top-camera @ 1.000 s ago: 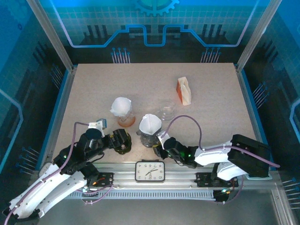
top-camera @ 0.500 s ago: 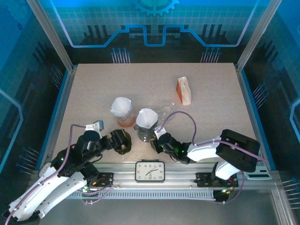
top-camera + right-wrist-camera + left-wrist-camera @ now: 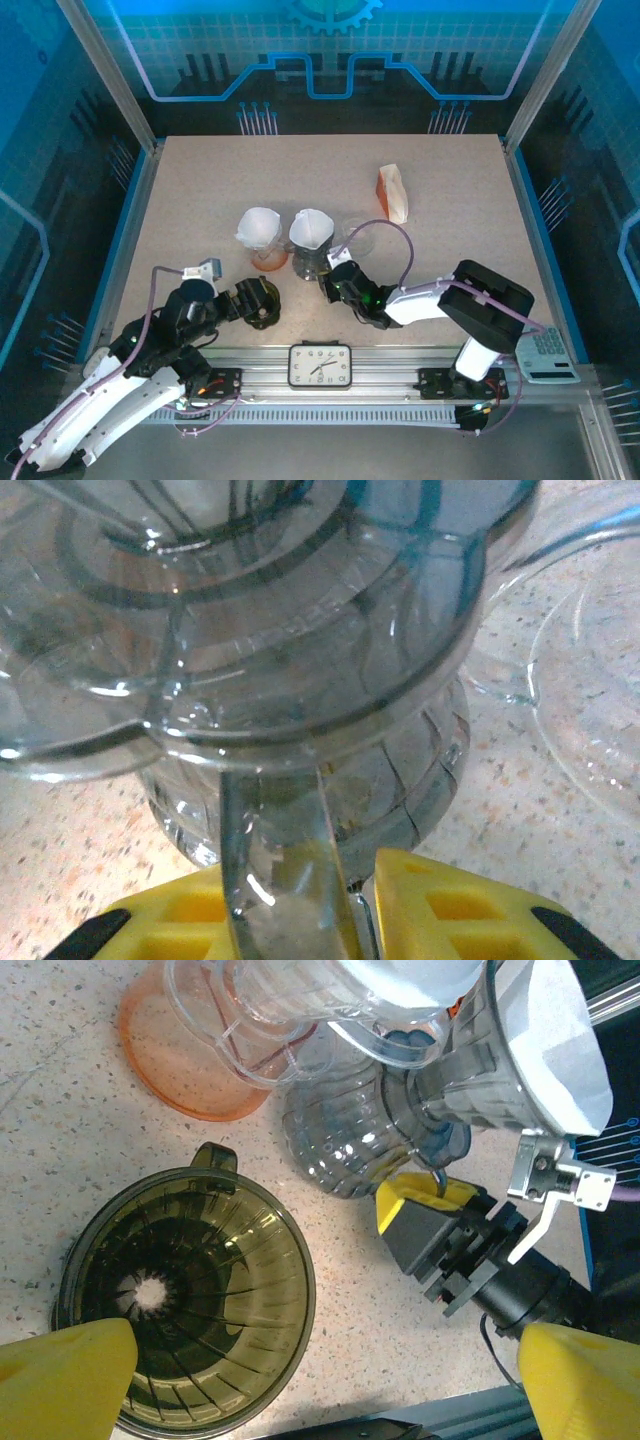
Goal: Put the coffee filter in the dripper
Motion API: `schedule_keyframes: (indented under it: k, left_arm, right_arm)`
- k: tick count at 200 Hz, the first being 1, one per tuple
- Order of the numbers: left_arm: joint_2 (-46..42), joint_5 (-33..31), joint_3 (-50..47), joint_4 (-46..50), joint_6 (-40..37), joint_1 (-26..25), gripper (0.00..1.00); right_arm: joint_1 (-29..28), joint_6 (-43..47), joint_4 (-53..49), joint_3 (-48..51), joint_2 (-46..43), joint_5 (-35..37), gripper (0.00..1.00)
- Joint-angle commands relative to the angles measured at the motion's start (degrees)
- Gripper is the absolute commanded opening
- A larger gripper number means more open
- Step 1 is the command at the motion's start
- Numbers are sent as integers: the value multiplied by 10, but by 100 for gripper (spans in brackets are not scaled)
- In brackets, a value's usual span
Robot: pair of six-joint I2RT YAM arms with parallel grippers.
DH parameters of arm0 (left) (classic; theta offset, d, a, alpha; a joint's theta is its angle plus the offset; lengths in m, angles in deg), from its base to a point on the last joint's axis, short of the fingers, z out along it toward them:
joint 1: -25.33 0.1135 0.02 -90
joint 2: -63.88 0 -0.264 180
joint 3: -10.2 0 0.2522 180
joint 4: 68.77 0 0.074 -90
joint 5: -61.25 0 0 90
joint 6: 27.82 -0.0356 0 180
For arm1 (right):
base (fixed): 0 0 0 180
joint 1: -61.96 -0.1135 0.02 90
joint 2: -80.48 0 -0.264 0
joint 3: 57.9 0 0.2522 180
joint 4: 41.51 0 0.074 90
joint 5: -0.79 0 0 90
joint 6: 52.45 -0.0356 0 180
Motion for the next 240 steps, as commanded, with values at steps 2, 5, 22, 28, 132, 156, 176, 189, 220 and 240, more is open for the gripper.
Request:
schedule_keyframes:
  k: [2, 5, 22, 28, 132, 156, 176, 189, 220, 240]
  left_arm:
    - [-8, -10, -8, 10, 10, 4, 99]
    - [-8, -10, -8, 11, 10, 4, 99]
    - [-12, -10, -9, 13, 10, 4, 99]
    - [-13, -10, -10, 14, 10, 4, 99]
    - [-15, -15, -37, 19, 12, 4, 95]
    - [-8, -18, -37, 21, 11, 4, 93]
    - [5, -17, -37, 17, 7, 4, 92]
    - [13, -18, -35, 17, 8, 4, 91]
    - [40, -18, -32, 10, -5, 4, 91]
    - [74, -13, -31, -3, -16, 4, 89]
  right_arm:
    - [20, 0, 0, -30, 19, 19, 32]
    - [22, 0, 1, -32, 20, 19, 32]
    - [33, 0, 2, -41, 28, 16, 32]
    - [35, 0, 3, -44, 31, 14, 32]
    - [46, 16, 37, -24, 30, -42, 45]
    - [35, 8, 30, -6, 9, -49, 50]
    - [25, -1, 14, 8, -11, -49, 55]
    - [17, -8, 6, 19, -26, -50, 57]
    - [-3, -28, -16, 49, -76, -50, 59]
    - [-15, -34, -44, 63, -119, -48, 59]
